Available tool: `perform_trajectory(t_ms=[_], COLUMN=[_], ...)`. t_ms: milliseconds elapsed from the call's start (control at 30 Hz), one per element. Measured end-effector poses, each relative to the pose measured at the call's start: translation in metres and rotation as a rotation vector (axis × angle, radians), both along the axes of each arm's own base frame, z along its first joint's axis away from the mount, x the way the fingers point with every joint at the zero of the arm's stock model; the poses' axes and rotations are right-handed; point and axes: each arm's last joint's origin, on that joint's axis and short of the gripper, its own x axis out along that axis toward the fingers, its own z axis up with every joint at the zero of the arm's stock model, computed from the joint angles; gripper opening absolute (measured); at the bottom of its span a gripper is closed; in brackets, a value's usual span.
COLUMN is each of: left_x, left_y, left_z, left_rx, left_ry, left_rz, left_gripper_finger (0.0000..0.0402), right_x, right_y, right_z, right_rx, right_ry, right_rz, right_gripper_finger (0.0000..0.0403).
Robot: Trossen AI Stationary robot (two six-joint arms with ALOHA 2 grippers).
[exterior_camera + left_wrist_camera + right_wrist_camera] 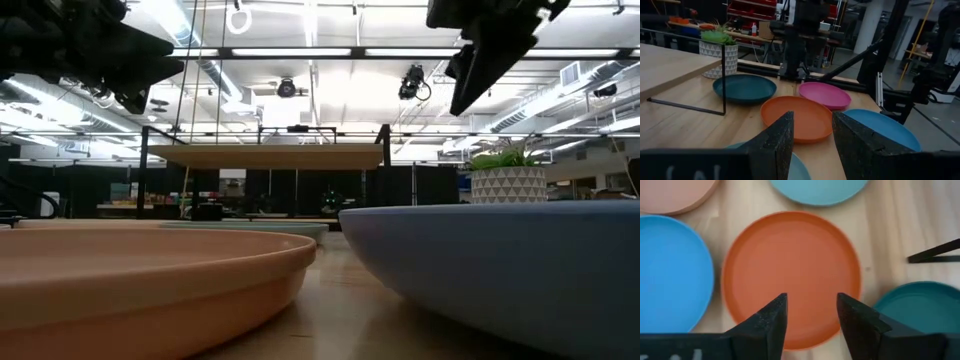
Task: Place and stack plates onto a shelf
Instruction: Stack the dark green plate on the orange plate
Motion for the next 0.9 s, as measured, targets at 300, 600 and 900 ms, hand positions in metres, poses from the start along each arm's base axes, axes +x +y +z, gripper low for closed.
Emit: perform_trajectory(t_ms=[300,600,900], left_x=[0.000,0.007,0.001], left_y=[0.000,-0.013,-0.020], left_z=[0.000,0.051,0.060], left_rx=[-0.005,0.055,0.059], left_ry=[0.002,0.095,0.287], left_rz=[0.013,-0.122,-0.128], left_gripper_finger=[0.0142,0.0142,0.0141], right_x=[-0.001,0.019,0.020], right_y=[0.028,0.042,0.043], right_z=[0.005,0.016,0.017], right_rx=[-0.010,-0.005,0.014], right_ry=[0.018,0.010,0.022], right_rz=[-0.053,-0.020,-0.045], right_gripper_finger=[0.0193,0.0193,0.0193])
